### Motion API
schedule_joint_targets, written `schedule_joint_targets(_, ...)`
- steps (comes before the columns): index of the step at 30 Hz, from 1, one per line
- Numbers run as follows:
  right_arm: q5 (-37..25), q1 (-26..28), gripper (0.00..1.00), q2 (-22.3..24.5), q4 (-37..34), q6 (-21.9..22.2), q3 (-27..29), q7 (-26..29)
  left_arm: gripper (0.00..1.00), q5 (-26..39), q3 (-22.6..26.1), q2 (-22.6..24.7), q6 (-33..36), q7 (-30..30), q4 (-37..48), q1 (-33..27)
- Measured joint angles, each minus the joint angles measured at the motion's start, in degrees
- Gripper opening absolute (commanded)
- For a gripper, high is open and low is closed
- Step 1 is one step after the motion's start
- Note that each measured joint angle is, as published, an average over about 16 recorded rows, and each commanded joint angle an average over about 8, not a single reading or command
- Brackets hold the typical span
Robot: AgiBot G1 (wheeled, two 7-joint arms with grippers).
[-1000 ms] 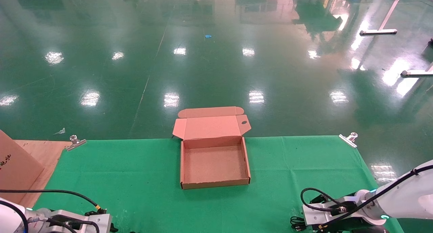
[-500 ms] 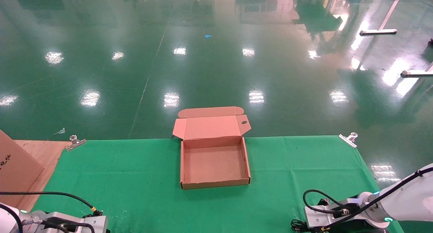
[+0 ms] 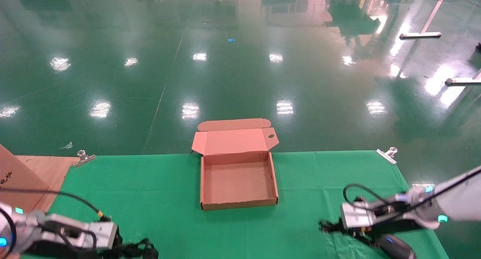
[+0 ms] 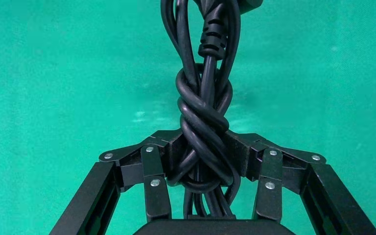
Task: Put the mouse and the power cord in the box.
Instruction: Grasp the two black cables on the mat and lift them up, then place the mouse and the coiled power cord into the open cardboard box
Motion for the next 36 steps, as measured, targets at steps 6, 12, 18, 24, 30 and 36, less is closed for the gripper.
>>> schedule_joint_targets(6,1.3,4.9,0.00,-1.2,1.4,-2.4,0.9,0.4,0.00,0.8,0.5,0.8,1.4,-0.5,-1.8,-5.7)
schedule_joint_targets(12,2.2,10.0,0.00,-4.7,2.6,-2.8,1.5,2.1,0.00,0.3,0.0,3.2,1.9,-1.8,-2.8,-11.7)
schedule_joint_targets(18,2.9,13.7,0.00,-9.0,3.8,-1.0,1.9,4.1,0.00,-0.8,-0.8,6.8,0.9,-2.7,-2.9,-16.6)
schedule_joint_targets(24,4.0,14.8,0.00,-12.0,6.6,3.4,1.8,6.0,0.00,-1.9,-1.6,10.5,-1.4,-2.5,-2.1,-19.3)
schedule_joint_targets(30,5.4,13.8,0.00,-12.8,10.3,8.2,0.9,7.7,0.00,-2.3,-2.0,13.5,-5.3,-1.5,-1.1,-19.5)
schedule_joint_targets(36,6.5,13.0,0.00,-12.6,12.7,11.8,-0.8,9.2,0.00,-3.7,-3.0,16.3,-11.9,1.9,-1.2,-16.3)
